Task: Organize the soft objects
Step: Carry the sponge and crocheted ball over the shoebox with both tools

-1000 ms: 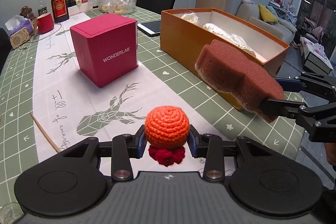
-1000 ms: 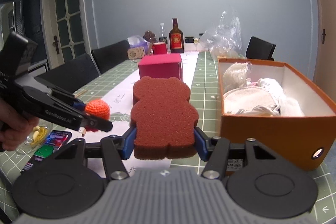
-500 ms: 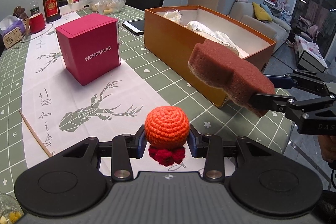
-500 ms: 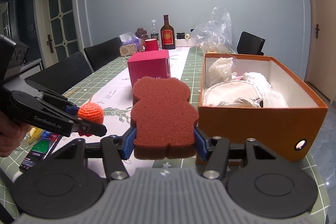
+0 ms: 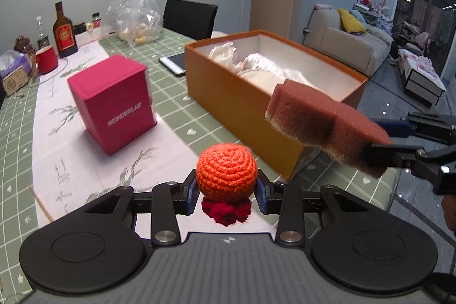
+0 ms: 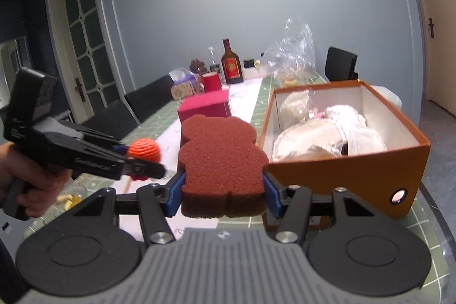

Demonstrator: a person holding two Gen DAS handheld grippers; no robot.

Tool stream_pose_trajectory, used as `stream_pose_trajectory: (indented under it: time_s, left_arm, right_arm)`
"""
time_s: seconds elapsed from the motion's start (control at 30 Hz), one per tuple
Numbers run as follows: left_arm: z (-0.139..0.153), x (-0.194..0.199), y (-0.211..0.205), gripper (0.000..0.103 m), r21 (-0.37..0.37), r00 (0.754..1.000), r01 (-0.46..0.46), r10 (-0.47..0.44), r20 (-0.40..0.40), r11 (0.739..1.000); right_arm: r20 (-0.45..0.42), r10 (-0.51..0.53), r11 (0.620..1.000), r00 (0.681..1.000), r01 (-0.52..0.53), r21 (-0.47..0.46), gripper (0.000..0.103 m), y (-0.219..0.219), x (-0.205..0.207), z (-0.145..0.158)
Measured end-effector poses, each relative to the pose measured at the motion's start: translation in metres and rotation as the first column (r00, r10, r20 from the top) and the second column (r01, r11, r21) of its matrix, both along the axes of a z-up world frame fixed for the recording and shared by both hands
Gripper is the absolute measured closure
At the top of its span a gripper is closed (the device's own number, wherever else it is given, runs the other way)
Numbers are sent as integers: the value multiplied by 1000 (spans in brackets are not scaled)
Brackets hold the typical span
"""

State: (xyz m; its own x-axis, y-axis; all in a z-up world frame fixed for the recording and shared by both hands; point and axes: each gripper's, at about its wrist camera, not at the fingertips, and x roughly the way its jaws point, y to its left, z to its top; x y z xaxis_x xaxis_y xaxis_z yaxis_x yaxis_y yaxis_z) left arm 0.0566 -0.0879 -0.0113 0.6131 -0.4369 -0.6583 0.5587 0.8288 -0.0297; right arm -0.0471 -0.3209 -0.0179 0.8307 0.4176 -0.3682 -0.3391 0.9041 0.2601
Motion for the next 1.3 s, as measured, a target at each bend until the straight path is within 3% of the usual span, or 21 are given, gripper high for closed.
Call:
stream_pose_trajectory:
  time_s: [0.4, 0.73, 0.8, 0.9, 1.07, 1.3]
  left_arm:
    - [32, 21, -53, 59, -22, 994, 85, -84, 66, 996]
    - [35, 33, -103, 59, -12, 980, 164, -162, 114, 986]
    - [34, 35, -111, 59, 18, 974, 177, -177, 143, 984]
    - [27, 37, -127, 59, 127, 955, 176, -200, 219, 976]
    - [21, 60, -136, 59, 120, 964, 159, -181, 196, 980]
    - [13, 81, -161, 59, 218, 964, 156, -197, 179, 963]
  right_arm:
    - [59, -82, 993, 995, 87, -79, 46, -44, -3, 21]
    - [77, -139, 980, 987, 148, -132, 46, -64, 7, 29]
    - [84, -148, 977, 985, 159, -141, 46, -66, 10, 30]
    - [87, -160, 972, 983, 173, -162, 46, -69, 18, 31]
    - [69, -153, 963, 986, 165, -214, 46, -69, 47, 29]
    - [52, -142, 951, 988, 151, -269, 46, -74, 88, 34]
